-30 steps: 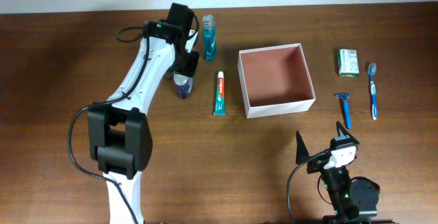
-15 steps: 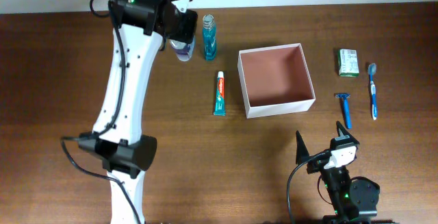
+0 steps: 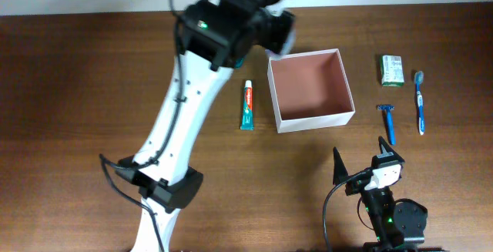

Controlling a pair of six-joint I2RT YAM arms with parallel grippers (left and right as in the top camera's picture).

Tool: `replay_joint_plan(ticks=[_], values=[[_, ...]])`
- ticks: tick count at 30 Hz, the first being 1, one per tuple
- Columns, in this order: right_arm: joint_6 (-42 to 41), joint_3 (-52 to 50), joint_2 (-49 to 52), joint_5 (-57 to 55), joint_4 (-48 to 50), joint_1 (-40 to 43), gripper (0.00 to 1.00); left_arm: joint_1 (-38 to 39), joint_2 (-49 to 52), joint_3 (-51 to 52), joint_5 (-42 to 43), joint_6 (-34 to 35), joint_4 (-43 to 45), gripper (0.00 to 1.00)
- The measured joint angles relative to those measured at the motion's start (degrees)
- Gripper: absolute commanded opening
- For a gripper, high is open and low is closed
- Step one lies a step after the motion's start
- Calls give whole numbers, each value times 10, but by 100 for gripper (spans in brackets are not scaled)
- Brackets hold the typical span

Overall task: Pack container
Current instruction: 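Lift the soap bottle with the left gripper and lower it into the pink box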

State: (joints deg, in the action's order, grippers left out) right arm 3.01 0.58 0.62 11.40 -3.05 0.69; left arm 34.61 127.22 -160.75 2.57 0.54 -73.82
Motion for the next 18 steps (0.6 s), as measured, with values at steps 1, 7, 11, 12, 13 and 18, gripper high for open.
replay_joint_plan(ticks=[1, 7, 11, 12, 13, 18], values=[[0, 0, 0, 0, 0, 0, 99, 8, 3, 0, 1, 0, 11, 29], [0, 0, 0, 0, 0, 0, 99, 28, 54, -2, 5, 0, 40, 30], [0, 0, 0, 0, 0, 0, 99, 28, 113, -2, 4, 0, 40, 30], [0, 0, 0, 0, 0, 0, 98, 28, 126, -2, 4, 0, 40, 30], [0, 0, 0, 0, 0, 0, 99, 28, 137, -2, 4, 0, 40, 30], [0, 0, 0, 0, 0, 0, 99, 28, 176, -1, 4, 0, 42, 30]])
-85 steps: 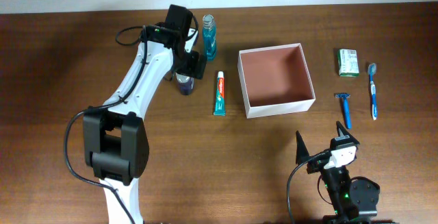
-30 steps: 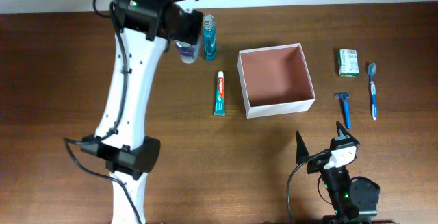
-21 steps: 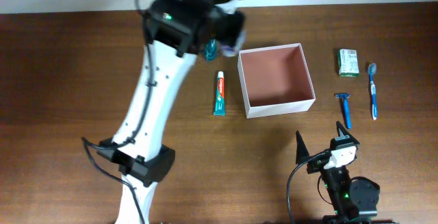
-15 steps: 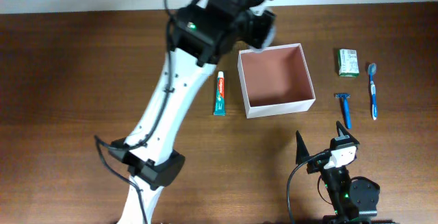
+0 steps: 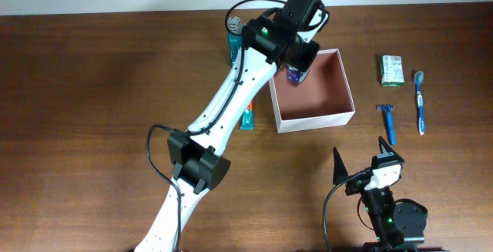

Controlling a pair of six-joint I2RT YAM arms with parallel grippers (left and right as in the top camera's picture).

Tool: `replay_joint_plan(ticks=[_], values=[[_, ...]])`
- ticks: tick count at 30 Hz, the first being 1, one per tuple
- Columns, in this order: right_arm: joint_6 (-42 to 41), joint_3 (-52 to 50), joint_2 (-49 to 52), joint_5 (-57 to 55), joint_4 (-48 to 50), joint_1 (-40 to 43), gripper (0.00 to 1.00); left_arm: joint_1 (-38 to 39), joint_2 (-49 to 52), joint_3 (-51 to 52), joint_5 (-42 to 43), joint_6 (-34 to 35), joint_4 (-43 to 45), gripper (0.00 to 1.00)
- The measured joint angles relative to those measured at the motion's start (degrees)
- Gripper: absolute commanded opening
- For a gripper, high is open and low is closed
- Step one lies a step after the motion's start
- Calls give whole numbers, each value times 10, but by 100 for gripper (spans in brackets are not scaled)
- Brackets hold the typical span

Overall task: Pack container
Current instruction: 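Lift the soap bottle with the left gripper and lower it into the pink box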

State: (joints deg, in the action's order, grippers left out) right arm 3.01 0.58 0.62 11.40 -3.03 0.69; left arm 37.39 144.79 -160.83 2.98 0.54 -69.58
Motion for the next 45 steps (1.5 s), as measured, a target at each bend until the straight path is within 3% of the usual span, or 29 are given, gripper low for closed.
replay_joint_plan(ticks=[21, 24, 36, 45], values=[[0, 0, 0, 0, 0, 0, 99, -3, 59, 0, -71, 58, -1, 30], [0, 0, 0, 0, 0, 0, 99, -4, 59, 0, -81, 60, -9, 54], [0, 0, 0, 0, 0, 0, 99, -8, 61, 0, -95, 66, -13, 54], [0, 0, 0, 0, 0, 0, 99, -9, 66, -81, -95, 66, -12, 63]])
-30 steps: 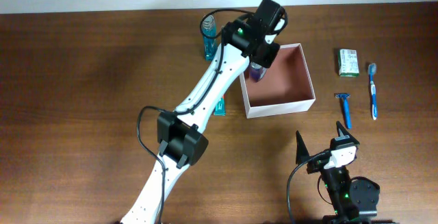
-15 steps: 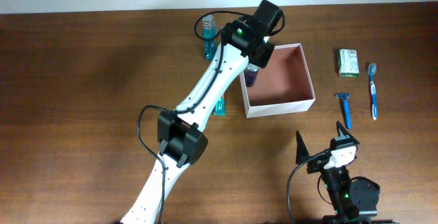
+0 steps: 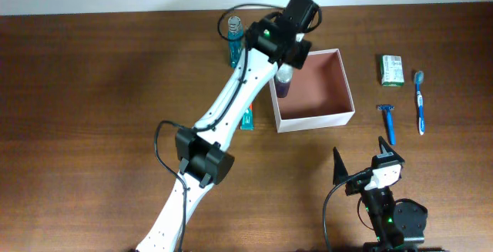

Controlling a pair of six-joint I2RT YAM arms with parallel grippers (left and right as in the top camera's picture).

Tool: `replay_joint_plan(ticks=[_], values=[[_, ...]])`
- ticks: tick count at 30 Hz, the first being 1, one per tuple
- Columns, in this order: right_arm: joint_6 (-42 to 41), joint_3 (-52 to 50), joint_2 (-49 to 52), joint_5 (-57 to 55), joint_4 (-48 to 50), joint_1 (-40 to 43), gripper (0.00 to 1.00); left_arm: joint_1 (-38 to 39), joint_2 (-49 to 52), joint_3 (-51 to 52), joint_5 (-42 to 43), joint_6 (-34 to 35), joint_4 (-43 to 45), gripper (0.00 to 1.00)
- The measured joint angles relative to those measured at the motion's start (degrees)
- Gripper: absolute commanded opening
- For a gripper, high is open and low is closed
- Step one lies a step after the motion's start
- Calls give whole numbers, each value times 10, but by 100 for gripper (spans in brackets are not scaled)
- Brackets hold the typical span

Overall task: Pack container
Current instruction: 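Lift the soap bottle with the left gripper and lower it into the pink box, then move the left gripper to the Listerine bottle and grasp it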

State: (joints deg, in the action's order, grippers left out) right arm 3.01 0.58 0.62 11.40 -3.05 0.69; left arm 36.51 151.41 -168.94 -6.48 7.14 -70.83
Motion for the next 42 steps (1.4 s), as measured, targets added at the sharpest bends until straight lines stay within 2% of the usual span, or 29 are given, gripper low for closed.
replay_joint_plan(ticks=[3, 7, 12, 15, 26, 34, 42], values=[[0, 0, 0, 0, 0, 0, 99, -3, -6, -47, -6, -1, -1, 68], [0, 0, 0, 0, 0, 0, 99, -16, -35, -87, -55, -2, -20, 68], [0, 0, 0, 0, 0, 0, 99, -58, -85, -100, -87, -2, -24, 68], [1, 0, 0, 0, 0, 0, 99, -94, -96, -97, -77, -2, -24, 73], [0, 0, 0, 0, 0, 0, 99, -167, -83, 37, -20, -23, 74, 76], [0, 0, 0, 0, 0, 0, 99, -175, -83, 81, 31, -30, 117, 76], [0, 0, 0, 0, 0, 0, 99, -169, -83, 158, 44, -30, 122, 75]])
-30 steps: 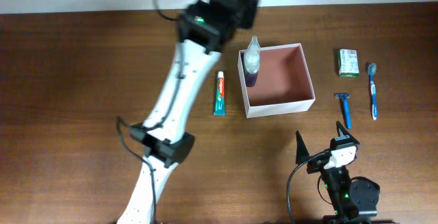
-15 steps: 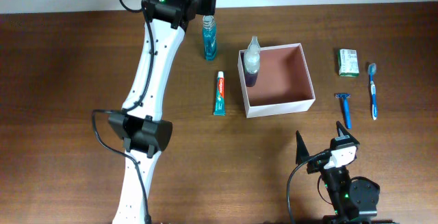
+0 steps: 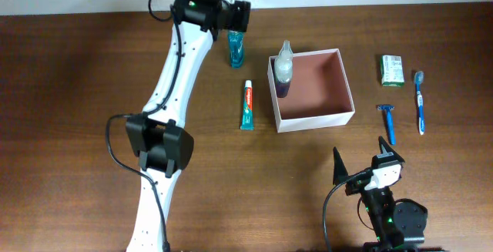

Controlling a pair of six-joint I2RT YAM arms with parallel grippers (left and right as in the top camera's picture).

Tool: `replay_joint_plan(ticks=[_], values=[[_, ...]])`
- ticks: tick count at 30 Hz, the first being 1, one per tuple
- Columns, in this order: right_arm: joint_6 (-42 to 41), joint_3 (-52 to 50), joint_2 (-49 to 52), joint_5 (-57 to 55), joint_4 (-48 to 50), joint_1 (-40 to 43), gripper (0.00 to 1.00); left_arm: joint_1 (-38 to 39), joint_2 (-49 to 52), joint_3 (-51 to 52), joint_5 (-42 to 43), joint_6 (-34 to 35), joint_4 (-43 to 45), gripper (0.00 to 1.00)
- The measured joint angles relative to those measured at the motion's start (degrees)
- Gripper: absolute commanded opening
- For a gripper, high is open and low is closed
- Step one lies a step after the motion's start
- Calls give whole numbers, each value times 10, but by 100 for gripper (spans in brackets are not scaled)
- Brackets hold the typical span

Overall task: Pack container
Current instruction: 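Move the left gripper to the Listerine bottle and grasp it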

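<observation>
The white box (image 3: pixel 351 98) with a pink floor sits mid-table. A clear bottle of purple liquid (image 3: pixel 283 73) stands inside it against the left wall, free of any gripper. My left gripper (image 3: pixel 233 25) is at the far edge, over the top of the blue bottle (image 3: pixel 236 52), whose cap it hides; its jaws are not readable from above. A toothpaste tube (image 3: pixel 246 105) lies left of the box. My right gripper (image 3: pixel 363 161) rests open at the front right with nothing in it.
Right of the box lie a green soap packet (image 3: pixel 391 70), a blue toothbrush (image 3: pixel 420 102) and a blue razor (image 3: pixel 387 122). The left arm's long white links (image 3: pixel 173 90) cross the table left of the box.
My left gripper has let go of the purple bottle, which now stands alone in the box. The gripper has moved left and back to the top of the blue bottle. The right arm has not moved.
My left gripper was first beside the box's far left corner. Then it held the purple bottle over the box interior. After that the bottle was low against the left wall with the gripper still on it. Now it stands in the box, released.
</observation>
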State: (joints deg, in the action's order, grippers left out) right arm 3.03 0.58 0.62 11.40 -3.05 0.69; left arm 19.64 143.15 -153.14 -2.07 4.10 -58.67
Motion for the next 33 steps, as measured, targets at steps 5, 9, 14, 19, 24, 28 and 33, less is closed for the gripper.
replay_joint_plan(ticks=[5, 9, 14, 19, 24, 28, 33], values=[[0, 0, 0, 0, 0, 0, 99, 5, 0, 19, 2, 0, 11, 75], [0, 0, 0, 0, 0, 0, 99, 6, 0, 32, 2, 0, 13, 75], [0, 0, 0, 0, 0, 0, 99, 8, 0, 54, 2, 0, 12, 75], [0, 0, 0, 0, 0, 0, 99, 9, 0, 58, 2, 0, 11, 74], [0, 0, 0, 0, 0, 0, 99, 9, 4, 58, 2, 0, 11, 74], [0, 0, 0, 0, 0, 0, 99, 10, 18, 58, 2, 0, 11, 74], [0, 0, 0, 0, 0, 0, 99, 10, 40, 59, 2, 1, 10, 68]])
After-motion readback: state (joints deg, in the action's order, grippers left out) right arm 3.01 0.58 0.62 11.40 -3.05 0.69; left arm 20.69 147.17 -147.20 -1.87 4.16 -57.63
